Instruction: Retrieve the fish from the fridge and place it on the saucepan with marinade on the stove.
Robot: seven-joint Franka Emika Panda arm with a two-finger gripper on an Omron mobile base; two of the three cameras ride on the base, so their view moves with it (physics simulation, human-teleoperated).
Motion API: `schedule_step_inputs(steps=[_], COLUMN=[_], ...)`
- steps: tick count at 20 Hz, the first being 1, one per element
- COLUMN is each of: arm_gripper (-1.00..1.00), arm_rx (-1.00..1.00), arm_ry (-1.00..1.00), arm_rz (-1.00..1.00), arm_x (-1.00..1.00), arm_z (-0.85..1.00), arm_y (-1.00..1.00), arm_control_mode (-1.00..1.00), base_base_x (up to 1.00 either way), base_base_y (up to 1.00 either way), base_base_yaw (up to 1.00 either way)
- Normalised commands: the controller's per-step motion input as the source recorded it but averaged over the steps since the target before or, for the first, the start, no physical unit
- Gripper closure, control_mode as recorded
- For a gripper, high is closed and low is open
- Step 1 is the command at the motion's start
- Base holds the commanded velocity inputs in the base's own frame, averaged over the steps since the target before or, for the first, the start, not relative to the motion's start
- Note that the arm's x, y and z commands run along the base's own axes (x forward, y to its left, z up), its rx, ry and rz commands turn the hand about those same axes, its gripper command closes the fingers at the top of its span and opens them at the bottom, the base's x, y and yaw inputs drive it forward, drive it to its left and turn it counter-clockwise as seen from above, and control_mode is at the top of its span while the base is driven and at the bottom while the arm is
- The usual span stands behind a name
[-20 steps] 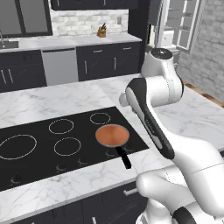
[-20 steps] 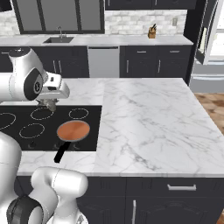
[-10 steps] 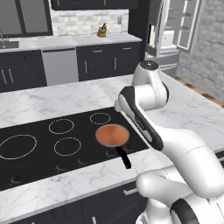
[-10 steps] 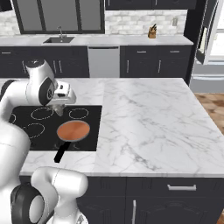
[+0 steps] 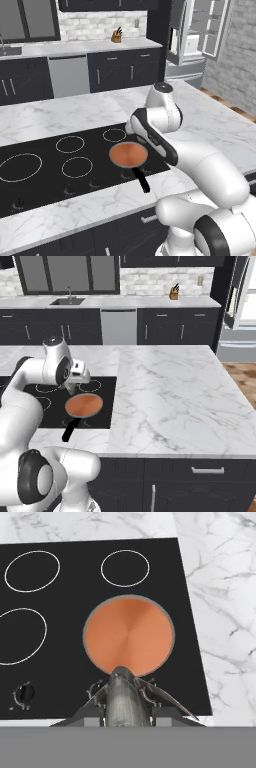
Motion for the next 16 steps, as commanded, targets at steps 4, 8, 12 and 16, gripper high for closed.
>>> schedule_step_inputs(steps=[4, 8, 12, 16], arm_gripper=[1.0, 1.0, 1.0, 1.0], arm_rx=[0.17, 0.01, 0.0, 0.0], arm_ry=[-0.05, -0.03, -0.08, -0.07], arm_rz=[0.0, 0.0, 0.0, 0.0], arm_x=[0.07, 0.11, 0.21, 0.34], arm_z=[-0.42, -0.25, -0.42, -0.38], arm_y=[0.0, 0.0, 0.04, 0.11], arm_control_mode=[-1.0, -1.0, -1.0, -1.0], base_base_x=[0.0, 0.0, 0.0, 0.0], base_base_y=[0.0, 0.0, 0.0, 0.0], base_base_yaw=[0.0, 0.0, 0.0, 0.0])
